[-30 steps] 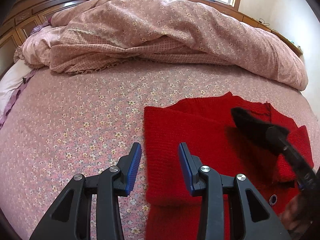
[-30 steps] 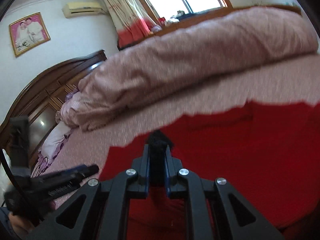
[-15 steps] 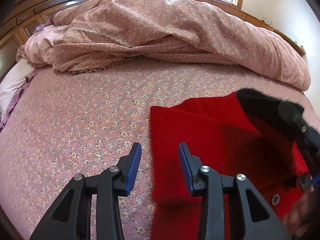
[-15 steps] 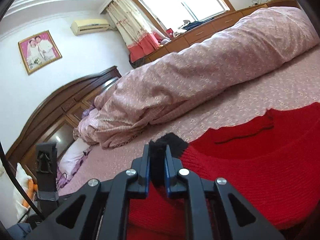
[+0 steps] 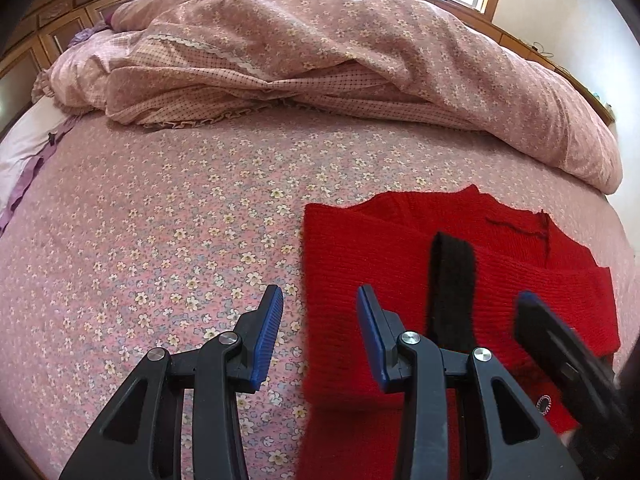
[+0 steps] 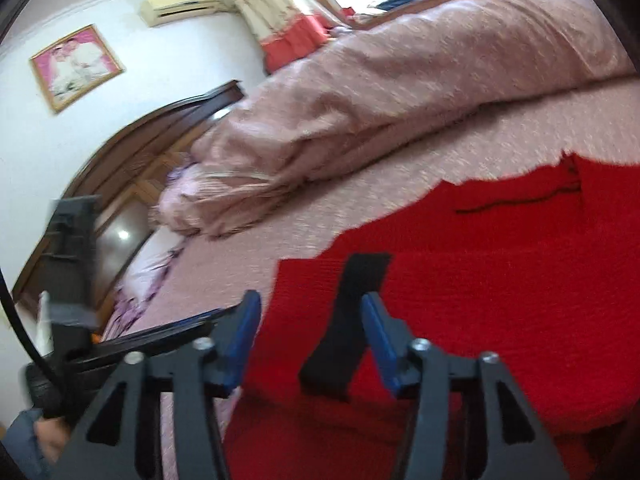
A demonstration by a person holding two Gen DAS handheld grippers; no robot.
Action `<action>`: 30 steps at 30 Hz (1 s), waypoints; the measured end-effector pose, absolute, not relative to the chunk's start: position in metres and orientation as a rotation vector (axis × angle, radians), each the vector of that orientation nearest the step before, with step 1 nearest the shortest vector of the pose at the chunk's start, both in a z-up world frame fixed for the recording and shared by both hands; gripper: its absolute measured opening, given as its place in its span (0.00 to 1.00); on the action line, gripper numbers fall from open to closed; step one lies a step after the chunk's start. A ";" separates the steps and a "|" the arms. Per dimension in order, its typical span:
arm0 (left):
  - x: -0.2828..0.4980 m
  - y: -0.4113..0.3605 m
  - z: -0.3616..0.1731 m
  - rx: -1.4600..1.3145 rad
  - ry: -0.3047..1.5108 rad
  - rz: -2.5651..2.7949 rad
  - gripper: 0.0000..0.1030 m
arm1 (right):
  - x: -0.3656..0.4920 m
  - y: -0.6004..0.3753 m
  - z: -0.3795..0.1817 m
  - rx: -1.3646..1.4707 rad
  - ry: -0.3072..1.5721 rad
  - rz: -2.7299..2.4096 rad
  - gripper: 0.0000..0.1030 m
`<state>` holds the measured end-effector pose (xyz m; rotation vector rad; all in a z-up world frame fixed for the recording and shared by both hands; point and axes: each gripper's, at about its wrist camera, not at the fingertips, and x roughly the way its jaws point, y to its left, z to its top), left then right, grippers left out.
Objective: Fold small clothes
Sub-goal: 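Fold the held sleeve across the cardigan body with the right gripper, then release the sleeve cuff and lift the right gripper away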
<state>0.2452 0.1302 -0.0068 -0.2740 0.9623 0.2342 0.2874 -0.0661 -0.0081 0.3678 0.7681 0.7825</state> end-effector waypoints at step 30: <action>0.242 0.081 -0.019 -0.432 0.972 -0.116 0.04 | 0.270 -0.325 -0.009 0.135 0.875 0.376 0.17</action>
